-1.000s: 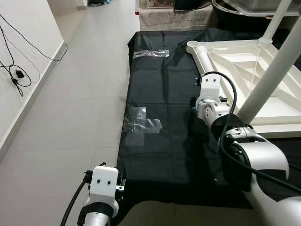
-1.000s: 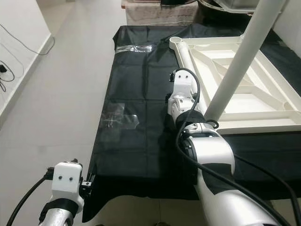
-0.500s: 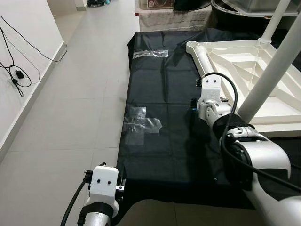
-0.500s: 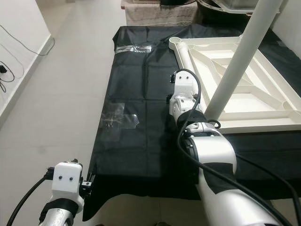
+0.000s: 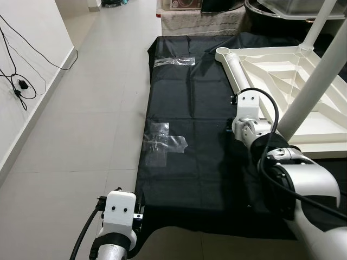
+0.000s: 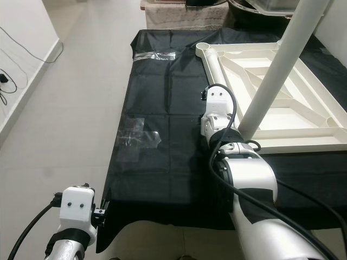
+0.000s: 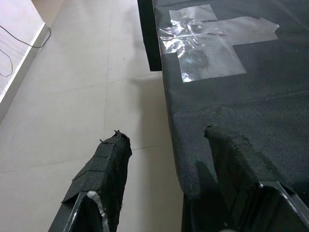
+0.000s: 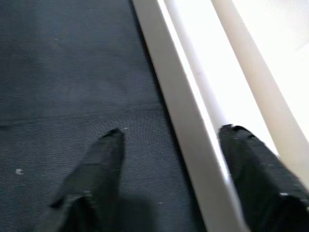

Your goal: Building children table

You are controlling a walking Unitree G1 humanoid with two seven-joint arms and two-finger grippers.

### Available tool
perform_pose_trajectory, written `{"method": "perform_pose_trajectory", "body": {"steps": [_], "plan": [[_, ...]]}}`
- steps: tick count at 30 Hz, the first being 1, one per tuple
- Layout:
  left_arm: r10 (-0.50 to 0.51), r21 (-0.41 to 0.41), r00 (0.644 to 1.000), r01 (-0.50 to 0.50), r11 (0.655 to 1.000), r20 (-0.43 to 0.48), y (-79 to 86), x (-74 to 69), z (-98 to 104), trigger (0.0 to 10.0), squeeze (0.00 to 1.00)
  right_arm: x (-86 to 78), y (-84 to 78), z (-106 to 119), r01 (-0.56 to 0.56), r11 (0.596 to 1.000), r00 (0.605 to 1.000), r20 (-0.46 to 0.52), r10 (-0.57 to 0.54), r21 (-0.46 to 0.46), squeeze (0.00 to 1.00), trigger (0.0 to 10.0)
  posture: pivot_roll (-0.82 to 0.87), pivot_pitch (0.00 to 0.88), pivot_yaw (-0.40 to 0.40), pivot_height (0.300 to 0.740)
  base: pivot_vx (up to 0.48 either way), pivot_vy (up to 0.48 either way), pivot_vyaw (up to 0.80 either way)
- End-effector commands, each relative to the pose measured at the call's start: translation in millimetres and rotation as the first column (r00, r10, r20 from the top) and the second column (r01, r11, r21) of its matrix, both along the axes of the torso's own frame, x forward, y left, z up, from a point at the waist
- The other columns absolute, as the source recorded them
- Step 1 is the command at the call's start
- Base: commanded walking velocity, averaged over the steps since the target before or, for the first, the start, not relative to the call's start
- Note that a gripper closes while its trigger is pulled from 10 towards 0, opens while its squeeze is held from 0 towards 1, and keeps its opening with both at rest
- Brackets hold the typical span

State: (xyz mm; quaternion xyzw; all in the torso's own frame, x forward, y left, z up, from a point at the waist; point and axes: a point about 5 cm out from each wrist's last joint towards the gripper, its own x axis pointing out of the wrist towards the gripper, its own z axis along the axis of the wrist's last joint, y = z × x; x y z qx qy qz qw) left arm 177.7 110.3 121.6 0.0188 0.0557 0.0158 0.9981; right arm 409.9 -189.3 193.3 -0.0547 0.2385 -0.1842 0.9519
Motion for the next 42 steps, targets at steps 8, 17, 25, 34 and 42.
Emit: {"method": "perform_pose_trajectory", "body": {"steps": [8, 17, 25, 34, 42], "plan": [[-0.059, -0.115, 0.998, 0.062, 0.991, 0.03, -29.9, -4.6, 13.6, 10.0, 0.0, -2.6, 7.8, -11.6, -0.072, 0.997, 0.995, -0.07, 0.071, -0.012, 0.0, 0.0, -0.05, 0.188, -0.026, 0.74, 0.0, 0.0, 0.0], [-0.056, -0.111, 0.998, 0.059, 0.992, 0.034, -28.9, -1.7, 12.9, 10.0, 0.0, 0.8, 21.3, -6.2, -0.316, 0.943, 0.944, -0.138, 0.301, -0.102, 0.0, 0.0, -0.05, 0.18, -0.023, 0.74, 0.0, 0.0, 0.0], [-0.055, -0.108, 0.998, 0.059, 0.992, 0.036, -27.3, -0.1, 12.3, 10.0, 0.0, -2.3, 9.9, -12.8, -0.407, 0.897, 0.902, -0.228, 0.366, -0.171, 0.0, 0.0, -0.06, 0.176, -0.015, 0.74, 0.0, 0.0, 0.0], [-0.057, -0.102, 0.998, 0.061, 0.993, 0.039, -25.6, 2.4, 11.7, 10.0, 0.0, -10.4, -7.1, -28.2, -0.442, 0.881, 0.87, -0.321, 0.374, -0.17, 0.0, 0.0, -0.07, 0.167, -0.005, 0.74, 0.0, 0.0, 0.0], [-0.054, -0.1, 0.998, 0.058, 0.993, 0.043, -25.2, 3.4, 11.4, 10.0, 0.0, -19.8, -16.5, -42.1, -0.5, 0.86, 0.803, -0.426, 0.416, -0.103, 0.0, 0.0, -0.06, 0.164, -0.004, 0.74, 0.0, 0.0, 0.0]]}}
